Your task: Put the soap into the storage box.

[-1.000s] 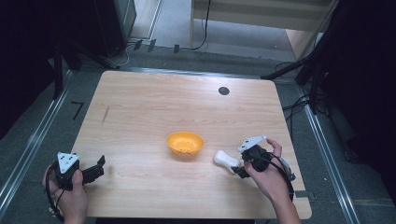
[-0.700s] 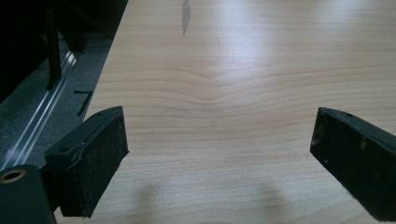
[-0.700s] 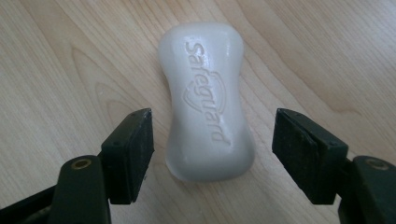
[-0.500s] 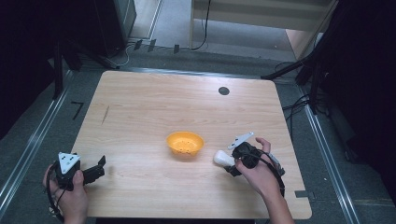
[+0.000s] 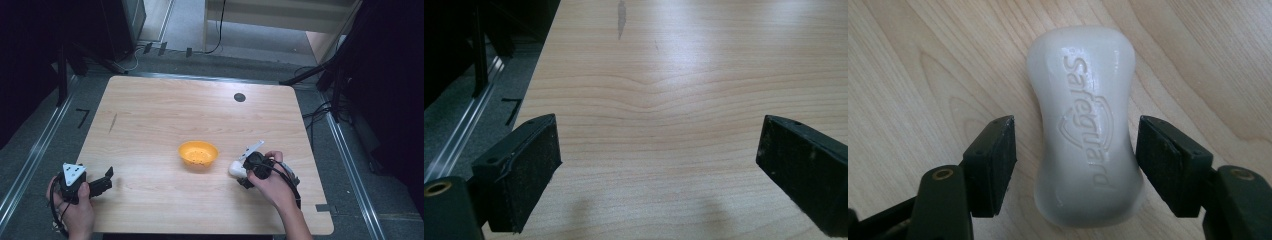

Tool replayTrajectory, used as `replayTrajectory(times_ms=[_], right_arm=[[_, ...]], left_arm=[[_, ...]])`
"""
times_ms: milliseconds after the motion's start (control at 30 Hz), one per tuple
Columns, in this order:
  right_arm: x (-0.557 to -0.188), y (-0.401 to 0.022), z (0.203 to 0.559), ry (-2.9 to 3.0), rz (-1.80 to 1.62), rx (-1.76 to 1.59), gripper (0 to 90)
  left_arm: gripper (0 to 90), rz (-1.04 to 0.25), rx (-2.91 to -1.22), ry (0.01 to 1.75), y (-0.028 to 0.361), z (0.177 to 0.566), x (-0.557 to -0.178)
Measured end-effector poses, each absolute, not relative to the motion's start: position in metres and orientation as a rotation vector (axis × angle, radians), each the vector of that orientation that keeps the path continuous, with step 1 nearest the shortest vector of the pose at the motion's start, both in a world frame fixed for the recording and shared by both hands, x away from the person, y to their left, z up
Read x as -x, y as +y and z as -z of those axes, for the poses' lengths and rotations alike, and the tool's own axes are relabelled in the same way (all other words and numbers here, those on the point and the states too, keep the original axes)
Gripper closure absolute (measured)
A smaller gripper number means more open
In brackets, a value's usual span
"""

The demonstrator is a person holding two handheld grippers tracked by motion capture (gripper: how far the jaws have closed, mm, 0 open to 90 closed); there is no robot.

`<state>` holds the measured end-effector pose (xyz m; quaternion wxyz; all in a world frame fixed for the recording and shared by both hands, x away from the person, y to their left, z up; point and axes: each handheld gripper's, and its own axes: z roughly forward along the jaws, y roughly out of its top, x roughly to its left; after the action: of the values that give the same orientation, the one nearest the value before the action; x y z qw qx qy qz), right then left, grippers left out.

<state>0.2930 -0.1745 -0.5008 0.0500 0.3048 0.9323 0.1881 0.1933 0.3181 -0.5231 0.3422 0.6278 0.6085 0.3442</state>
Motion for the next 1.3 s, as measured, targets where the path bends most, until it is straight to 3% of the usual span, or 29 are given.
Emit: replayTrajectory(times_ms=[433, 700, 1300], right_arm=[[-0.298, -0.164, 0.510, 2.863, -0.501, -0.902, 35.9], [-0.305, -0.166, 0.509, 2.873, -0.527, -0.911, 49.5], [-0.306, -0.164, 0.508, 2.890, -0.498, -0.899, 50.2]], left_arm=[[4.7, -0.888, -1.639, 1.586, 0.318, 0.523, -0.194], [4.7, -0.885, -1.641, 1.583, 0.318, 0.523, -0.194], [5.7, -0.884, -1.644, 1.580, 0.318, 0.523, -0.194]])
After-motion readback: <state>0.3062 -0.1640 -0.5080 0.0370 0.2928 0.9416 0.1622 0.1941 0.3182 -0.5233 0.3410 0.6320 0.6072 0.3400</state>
